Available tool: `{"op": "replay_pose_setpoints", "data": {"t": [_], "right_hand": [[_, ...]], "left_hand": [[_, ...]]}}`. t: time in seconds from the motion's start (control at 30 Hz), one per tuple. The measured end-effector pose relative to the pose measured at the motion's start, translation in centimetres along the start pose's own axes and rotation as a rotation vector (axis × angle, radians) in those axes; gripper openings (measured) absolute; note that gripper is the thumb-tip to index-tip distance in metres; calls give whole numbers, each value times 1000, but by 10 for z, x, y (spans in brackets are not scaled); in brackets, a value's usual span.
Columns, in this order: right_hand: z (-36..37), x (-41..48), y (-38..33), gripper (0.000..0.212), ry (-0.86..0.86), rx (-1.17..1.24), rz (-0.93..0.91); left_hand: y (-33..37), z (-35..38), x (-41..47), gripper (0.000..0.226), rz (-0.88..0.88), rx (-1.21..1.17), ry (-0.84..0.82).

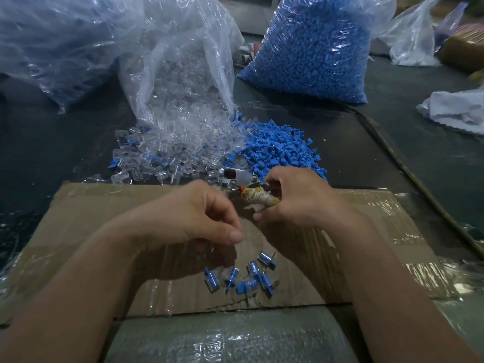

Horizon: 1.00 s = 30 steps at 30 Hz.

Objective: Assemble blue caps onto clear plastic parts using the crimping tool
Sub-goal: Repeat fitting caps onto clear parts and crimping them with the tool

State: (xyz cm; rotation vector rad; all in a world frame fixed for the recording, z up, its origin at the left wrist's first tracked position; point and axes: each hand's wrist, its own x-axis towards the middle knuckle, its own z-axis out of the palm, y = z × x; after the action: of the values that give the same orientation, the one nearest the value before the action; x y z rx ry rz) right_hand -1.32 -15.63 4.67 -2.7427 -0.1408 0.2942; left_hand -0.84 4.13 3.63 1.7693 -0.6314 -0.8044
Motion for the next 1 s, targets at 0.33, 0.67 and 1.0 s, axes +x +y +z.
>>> {"op": "replay_pose_setpoints", "data": {"t": [0.33,0.67,1.0], "right_hand": [[1,-3,-6,57,-105,-101,-19],[5,-7,-8,69,-173,-163,-69],[-8,-8,1,30,-83,87,-57]], "left_hand": [[-26,-24,11,10,-16,276,1201],[-36,-19,24,28,-161,703,985],[-34,-16,24,7,28,595,1130]]}}
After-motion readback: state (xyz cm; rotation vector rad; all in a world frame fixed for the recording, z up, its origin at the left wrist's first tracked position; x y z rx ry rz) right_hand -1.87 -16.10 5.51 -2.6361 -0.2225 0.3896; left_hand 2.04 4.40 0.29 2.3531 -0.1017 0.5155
